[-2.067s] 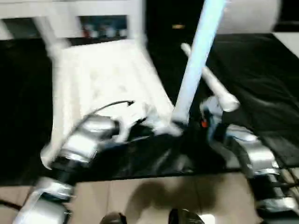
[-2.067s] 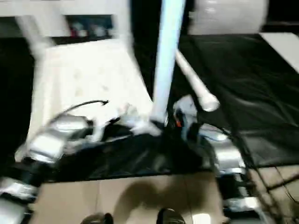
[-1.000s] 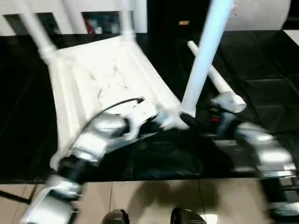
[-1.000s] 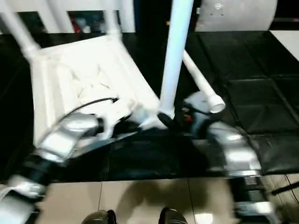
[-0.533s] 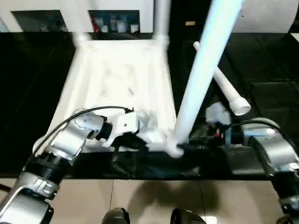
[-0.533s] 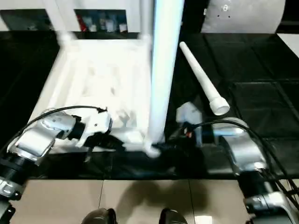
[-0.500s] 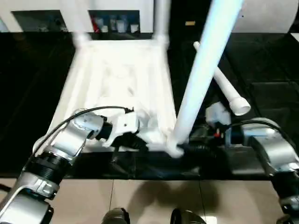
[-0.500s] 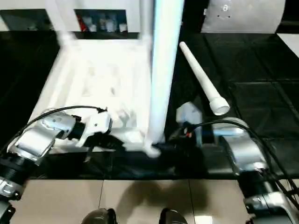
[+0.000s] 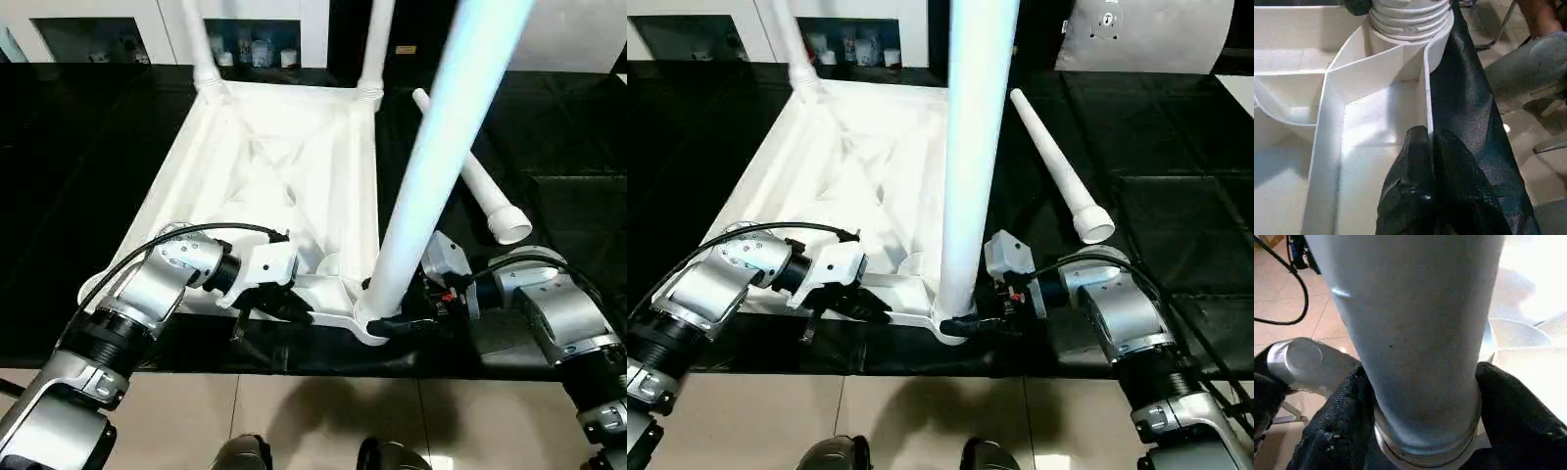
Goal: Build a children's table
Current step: Rotate leg to tighten
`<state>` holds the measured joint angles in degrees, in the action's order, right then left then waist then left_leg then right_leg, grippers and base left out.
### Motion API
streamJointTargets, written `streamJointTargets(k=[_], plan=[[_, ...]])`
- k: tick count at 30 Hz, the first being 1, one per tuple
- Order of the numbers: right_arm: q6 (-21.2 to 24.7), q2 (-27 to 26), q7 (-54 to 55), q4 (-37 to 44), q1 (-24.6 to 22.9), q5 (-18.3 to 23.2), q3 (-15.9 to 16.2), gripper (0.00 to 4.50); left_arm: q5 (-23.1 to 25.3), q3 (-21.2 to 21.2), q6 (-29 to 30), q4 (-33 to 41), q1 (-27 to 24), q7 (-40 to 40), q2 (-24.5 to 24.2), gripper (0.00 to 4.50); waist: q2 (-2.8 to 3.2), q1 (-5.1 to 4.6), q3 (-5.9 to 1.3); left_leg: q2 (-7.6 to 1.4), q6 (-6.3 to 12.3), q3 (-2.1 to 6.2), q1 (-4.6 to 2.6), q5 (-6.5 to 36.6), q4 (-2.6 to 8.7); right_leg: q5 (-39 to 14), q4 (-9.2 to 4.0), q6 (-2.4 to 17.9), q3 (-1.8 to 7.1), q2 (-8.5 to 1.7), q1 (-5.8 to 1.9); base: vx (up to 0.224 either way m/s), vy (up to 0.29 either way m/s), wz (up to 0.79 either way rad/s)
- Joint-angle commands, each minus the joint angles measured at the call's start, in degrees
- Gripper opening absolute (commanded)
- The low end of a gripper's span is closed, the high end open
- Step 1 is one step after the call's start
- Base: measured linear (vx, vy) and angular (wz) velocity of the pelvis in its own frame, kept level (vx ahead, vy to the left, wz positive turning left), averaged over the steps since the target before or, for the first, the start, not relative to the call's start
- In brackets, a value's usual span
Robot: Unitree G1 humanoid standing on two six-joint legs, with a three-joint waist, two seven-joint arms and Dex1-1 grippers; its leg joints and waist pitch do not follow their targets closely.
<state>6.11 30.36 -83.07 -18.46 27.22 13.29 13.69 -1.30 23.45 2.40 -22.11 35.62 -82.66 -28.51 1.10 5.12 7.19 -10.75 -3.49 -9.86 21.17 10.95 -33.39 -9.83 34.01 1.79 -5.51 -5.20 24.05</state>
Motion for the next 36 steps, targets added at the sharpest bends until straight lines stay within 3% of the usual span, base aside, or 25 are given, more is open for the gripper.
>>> streamJointTargets(k=[1, 5, 8, 11, 12, 15, 17, 18, 19, 20, 22, 23, 24, 25, 26, 27, 28, 31, 36], plan=[[-0.1, 0.25, -0.86, -0.15, 0.76, -0.14, 0.33, 2.75, 0.72, 2.85, -1.0, 0.36, 0.25, -3.28, 0.65, 0.0, -0.61, -0.61, -3.76, -2.66, 7.24, 0.33, -0.38, 6.03, 3.72, -9.95, -3.32, 14.87, 3.52, -3.57, -3.56, 0.0, 0.0, 0.0], [1.28, -0.62, 0.78, 0.97, -0.37, 0.76, -0.09, 2.7, -0.57, 1.78, 0.66, 1.03, -0.37, -2.61, 0.8, 0.0, -0.43, -0.62, -3.77, -2.71, 7.03, 0.34, -0.4, 6.1, 3.76, -10.23, -3.34, 14.95, 3.52, -3.56, -3.54, 0.0, 0.0, 0.0], [6.95, -3.89, 8.55, 3.38, -2.75, 2.59, -2.53, 2.69, -1.99, -0.83, 5.86, 4.21, -2.61, 2.93, 2.03, 0.0, -0.53, -0.67, -3.69, -2.77, 6.61, 0.4, -0.25, 6.33, 3.9, -10.49, -3.43, 14.87, 3.52, -3.66, -3.68, 0.0, 0.0, 0.0], [10.17, -8.04, 18.03, 3.93, -3.89, 2.37, -5.0, 2.68, -2.27, -2.77, 11.5, 7.64, -4.5, 8.97, 3.84, 0.0, -0.44, -1.22, -3.07, -2.76, 4.19, 0.5, -0.3, 10.65, 4.5, -18.21, -4.24, 13.21, 3.5, -3.74, -3.39, 0.0, 0.0, 0.0], [10.74, -10.26, 23.21, 3.49, -4.04, 1.53, -6.16, 2.68, -2.15, -3.61, 14.05, 9.35, -5.36, 12.22, 5.22, 0.0, -0.51, -1.58, -3.06, -2.56, 3.04, 0.69, -0.38, 11.76, 4.59, -22.45, -4.73, 11.58, 3.44, -3.94, -3.46, 0.0, 0.0, 0.0], [12.42, -13.58, 29.82, 3.1, -4.18, 1.07, -7.74, 2.68, -1.86, -4.65, 17.88, 11.69, -6.34, 17.06, 7.76, 0.0, -0.76, -3.3, -2.81, -2.29, 1.7, 1.06, 0.35, 12.5, 4.8, -26.31, -5.07, 9.38, 3.27, -3.84, -3.65, 0.0, 0.0, 0.0], [14.18, -16.63, 35.62, 2.52, -3.95, 0.78, -9.21, 2.68, -1.09, -5.68, 21.53, 12.79, -6.37, 22.76, 11.76, 0.0, -0.93, -3.86, -3.06, -2.16, 2.09, 0.91, 0.13, 11.37, 4.56, -25.48, -5.29, 9.1, 3.32, -3.74, -3.38, 0.0, 0.0, 0.0], [14.96, -18.17, 38.55, 2.09, -3.72, 0.58, -9.94, 2.68, -0.6, -6.08, 23.13, 13.03, -6.2, 25.63, 13.95, 0.0, -1.0, -4.22, -3.11, -2.15, 2.52, 0.69, -0.01, 10.52, 4.39, -23.93, -5.24, 9.59, 3.45, -3.64, -3.23, 0.0, 0.0, 0.0], [15.93, -21.86, 45.85, 0.78, -2.87, -0.51, -11.66, 2.68, 0.92, -6.73, 25.61, 12.02, -5.18, 32.83, 19.67, 0.0, -0.99, -4.39, -3.26, -2.08, 2.98, 0.59, -0.03, 9.67, 4.24, -22.44, -5.23, 10.33, 3.39, -3.55, -3.22, 0.0, 0.0, 0.0], [16.04, -22.56, 47.24, 0.53, -2.68, -0.77, -11.98, 2.68, 1.23, -6.8, 25.85, 11.61, -4.91, 34.22, 20.78, 0.0, -1.01, -4.58, -3.17, -2.13, 3.08, 0.55, 0.05, 9.33, 4.26, -21.95, -5.25, 10.49, 3.39, -3.48, -3.18, 0.0, 0.0, 0.0], [16.14, -23.19, 48.49, 0.31, -2.51, -1.0, -12.27, 2.67, 1.52, -6.86, 26.07, 11.25, -4.66, 35.47, 21.78, 0.0, -1.16, -4.52, -3.36, -1.82, 3.68, 0.52, 0.21, 7.76, 4.11, -20.36, -5.1, 10.41, 3.3, -3.37, -3.43, 0.0, 0.0, 0.0], [15.69, -25.97, 54.57, -1.02, -1.44, -2.5, -13.24, 2.67, 2.99, -7.55, 26.03, 7.69, -2.33, 42.97, 26.94, 0.0, -1.03, -4.31, -3.58, -1.79, 4.49, 0.45, 0.09, 6.73, 3.97, -18.29, -4.95, 10.69, 3.32, -3.36, -3.5, 0.0, 0.0, 0.0], [15.69, -25.97, 54.57, -1.02, -1.44, -2.5, -13.24, 2.67, 2.99, -7.55, 26.03, 7.69, -2.33, 42.97, 26.94, 0.0, -0.79, -4.51, -3.47, -1.83, 4.72, 0.22, -0.09, 6.21, 3.94, -16.6, -5.04, 11.23, 3.38, -3.1, -3.15, 0.0, 0.0, 0.0], [15.09, -26.89, 56.93, -1.21, -1.2, -3.4, -13.4, 2.67, 3.6, -7.44, 26.24, 7.01, -1.58, 45.57, 28.66, 0.0, -0.94, -4.29, -3.9, -1.68, 4.97, 0.38, 0.08, 4.72, 3.78, -14.14, -4.56, 11.77, 3.26, -3.11, -3.67, 0.0, 0.0, 0.0], [14.63, -27.47, 58.45, -1.47, -0.94, -4.0, -13.51, 2.67, 3.97, -7.36, 26.38, 6.52, -1.04, 47.16, 29.71, 0.0, -0.72, -4.2, -3.96, -1.73, 5.3, 0.42, 0.11, 4.22, 3.82, -13.22, -4.44, 12.11, 3.23, -3.14, -3.69, 0.0, 0.0, 0.0], [14.52, -27.63, 58.78, -1.43, -0.96, -4.05, -13.61, 2.67, 4.08, -7.25, 26.48, 6.64, -1.01, 47.41, 29.98, 0.0, -0.73, -4.13, -3.91, -1.77, 5.95, 0.34, 0.11, 3.9, 3.73, -11.54, -4.41, 12.5, 3.25, -3.13, -3.65, 0.0, 0.0, 0.0], [14.31, -27.94, 59.42, -1.34, -1.0, -4.14, -13.81, 3.23, 4.29, -7.05, 26.67, 6.88, -0.96, 47.89, 30.5, 0.0, -0.6, -4.08, -4.05, -1.79, 6.25, 0.37, 0.14, 3.57, 3.67, -10.47, -4.23, 12.77, 3.24, -3.14, -3.78, 0.0, 0.0, 0.0], [13.31, -27.75, 59.35, 0.5, -1.92, -4.22, -14.44, 3.47, 5.47, -5.57, 26.37, 8.21, -1.9, 45.93, 29.31, 0.0, -0.44, -3.9, -4.19, -1.82, 8.66, 0.32, 0.2, 2.07, 3.56, -6.42, -4.01, 13.88, 3.13, -3.15, -3.94, 0.0, 0.0, 0.0], [11.82, -25.05, 57.22, 2.5, -2.91, -4.55, -14.63, 4.06, 6.68, -4.61, 25.08, 8.17, -2.6, 43.36, 26.15, 0.0, -0.3, -3.65, -4.36, -1.98, 9.21, 0.35, 0.02, 2.01, 3.49, -5.61, -3.75, 14.58, 3.11, -3.19, -4.06, 0.0, 0.0, 0.0]])
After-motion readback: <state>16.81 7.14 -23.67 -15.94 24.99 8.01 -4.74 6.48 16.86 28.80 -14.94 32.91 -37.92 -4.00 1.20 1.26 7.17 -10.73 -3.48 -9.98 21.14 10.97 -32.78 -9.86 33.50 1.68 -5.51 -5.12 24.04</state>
